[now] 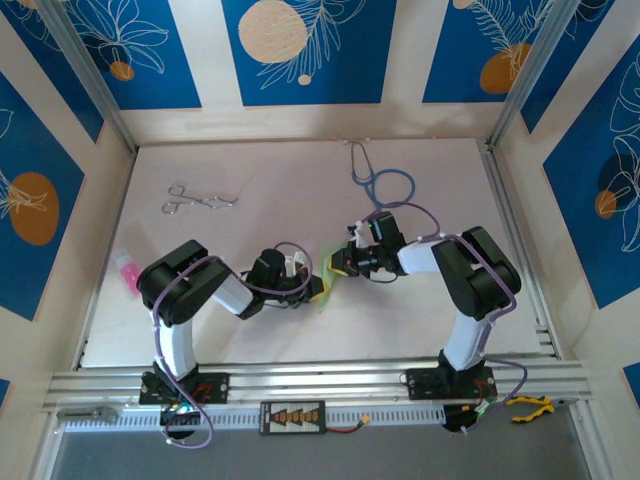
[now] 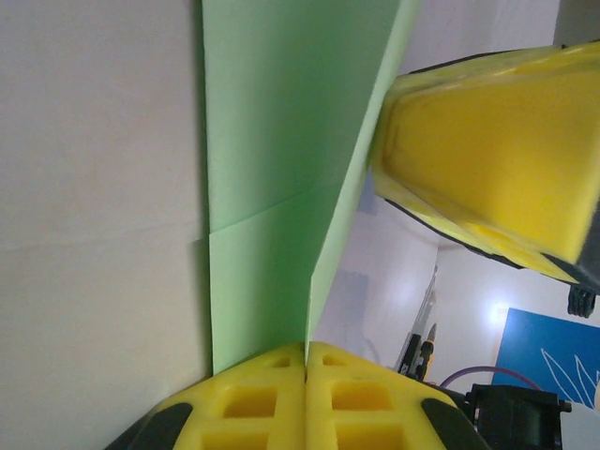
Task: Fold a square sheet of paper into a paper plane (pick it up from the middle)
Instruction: Fold the wing for the fifth time at the center of the table.
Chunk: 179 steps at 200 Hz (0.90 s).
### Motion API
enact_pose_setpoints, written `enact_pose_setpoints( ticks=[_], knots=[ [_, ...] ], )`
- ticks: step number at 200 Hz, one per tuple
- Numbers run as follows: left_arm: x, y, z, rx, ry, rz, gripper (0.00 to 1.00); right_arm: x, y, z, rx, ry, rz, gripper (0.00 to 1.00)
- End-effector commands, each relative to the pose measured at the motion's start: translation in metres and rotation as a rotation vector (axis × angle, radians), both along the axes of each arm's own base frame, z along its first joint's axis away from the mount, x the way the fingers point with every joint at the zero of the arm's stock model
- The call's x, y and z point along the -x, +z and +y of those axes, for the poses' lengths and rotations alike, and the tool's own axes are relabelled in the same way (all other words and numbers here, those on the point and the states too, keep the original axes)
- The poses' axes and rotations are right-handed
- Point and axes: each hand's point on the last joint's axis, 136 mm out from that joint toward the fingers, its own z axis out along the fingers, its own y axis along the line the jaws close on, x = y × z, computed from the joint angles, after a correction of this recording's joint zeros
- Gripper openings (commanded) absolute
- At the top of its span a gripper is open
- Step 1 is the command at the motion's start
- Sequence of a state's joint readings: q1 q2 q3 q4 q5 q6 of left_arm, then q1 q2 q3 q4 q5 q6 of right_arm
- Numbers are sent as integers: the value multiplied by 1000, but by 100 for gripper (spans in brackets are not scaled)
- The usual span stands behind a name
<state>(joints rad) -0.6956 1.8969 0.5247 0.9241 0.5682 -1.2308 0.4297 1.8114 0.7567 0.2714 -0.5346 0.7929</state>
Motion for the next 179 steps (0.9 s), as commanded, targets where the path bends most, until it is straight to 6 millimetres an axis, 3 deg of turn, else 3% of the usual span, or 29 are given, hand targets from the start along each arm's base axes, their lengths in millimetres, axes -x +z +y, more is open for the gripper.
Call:
enact_pose_setpoints(
  ticks=[1,73,103,136,179],
  knots=[
    [18,-50,29,-165,40,118,0,0,-4,2,-8,23,30,9],
    [17,-48,31,-189,37,108,0,-1,-32,-2,60,-8,134,10],
    [18,-43,30,-206,12,89,13,3,-44,-8,107,-26,185,9],
    [22,-35,25,-260,-61,59,21,7,-45,-9,118,-34,207,9],
    [31,-30,18,-355,-147,44,21,10,-40,-8,133,-41,211,9]
  ],
)
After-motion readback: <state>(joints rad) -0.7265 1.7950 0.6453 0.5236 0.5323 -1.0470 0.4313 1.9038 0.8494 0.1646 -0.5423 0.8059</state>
